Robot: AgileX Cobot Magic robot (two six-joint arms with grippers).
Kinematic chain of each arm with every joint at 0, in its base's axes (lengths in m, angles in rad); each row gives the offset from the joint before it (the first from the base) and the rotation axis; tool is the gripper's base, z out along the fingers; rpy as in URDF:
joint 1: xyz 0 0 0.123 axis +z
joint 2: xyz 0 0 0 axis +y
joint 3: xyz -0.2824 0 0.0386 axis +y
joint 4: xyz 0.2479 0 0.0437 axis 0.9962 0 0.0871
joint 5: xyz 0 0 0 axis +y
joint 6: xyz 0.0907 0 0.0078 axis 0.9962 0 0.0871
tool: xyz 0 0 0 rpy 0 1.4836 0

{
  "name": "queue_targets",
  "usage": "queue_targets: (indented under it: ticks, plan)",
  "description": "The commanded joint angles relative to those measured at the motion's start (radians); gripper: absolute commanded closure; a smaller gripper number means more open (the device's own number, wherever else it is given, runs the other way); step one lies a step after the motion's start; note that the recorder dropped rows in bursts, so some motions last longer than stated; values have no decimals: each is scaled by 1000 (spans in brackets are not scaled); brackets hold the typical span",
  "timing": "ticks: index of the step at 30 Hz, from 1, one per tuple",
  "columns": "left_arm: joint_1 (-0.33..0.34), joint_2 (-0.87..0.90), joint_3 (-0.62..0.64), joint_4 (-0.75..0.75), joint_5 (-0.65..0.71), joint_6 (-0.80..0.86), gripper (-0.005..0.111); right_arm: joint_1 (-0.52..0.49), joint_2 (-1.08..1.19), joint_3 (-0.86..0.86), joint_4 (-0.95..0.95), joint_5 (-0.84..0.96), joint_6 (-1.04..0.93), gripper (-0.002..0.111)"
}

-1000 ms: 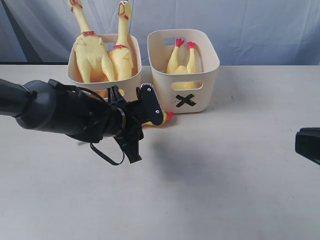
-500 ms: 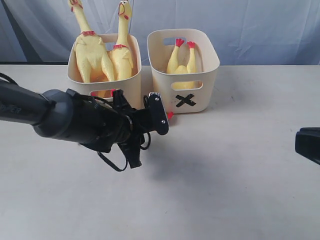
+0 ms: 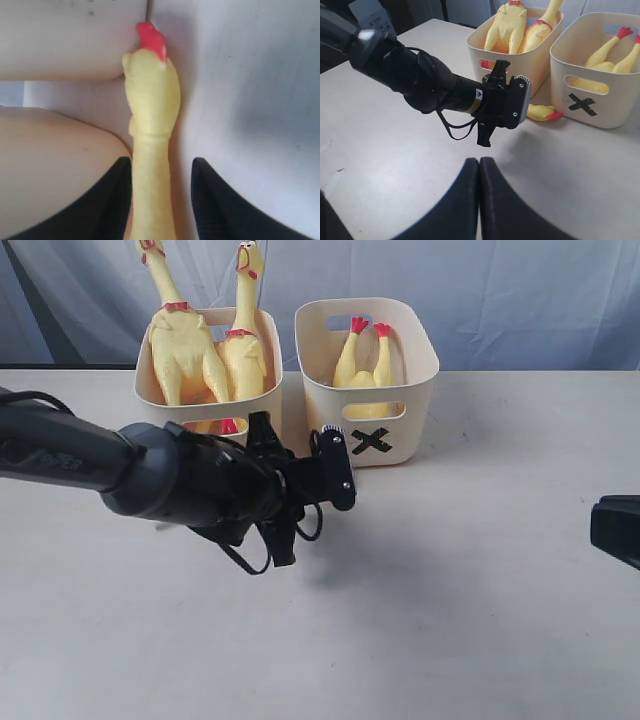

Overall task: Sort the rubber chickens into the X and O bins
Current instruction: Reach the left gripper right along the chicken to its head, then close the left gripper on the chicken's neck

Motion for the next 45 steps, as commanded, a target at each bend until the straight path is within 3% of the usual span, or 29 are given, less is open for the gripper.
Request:
queue_targets:
  ticks: [1,8,45]
  plan:
    - [-30,34,-18,40,26,1,68,-3,-4,4,8,-9,-2,109]
    - [-46,71,-34,70,110,4,68,-3,-4,4,8,-11,-2,109]
    - [-47,155,-103,102,150,-16,68,-3,-4,4,8,-9,-2,109]
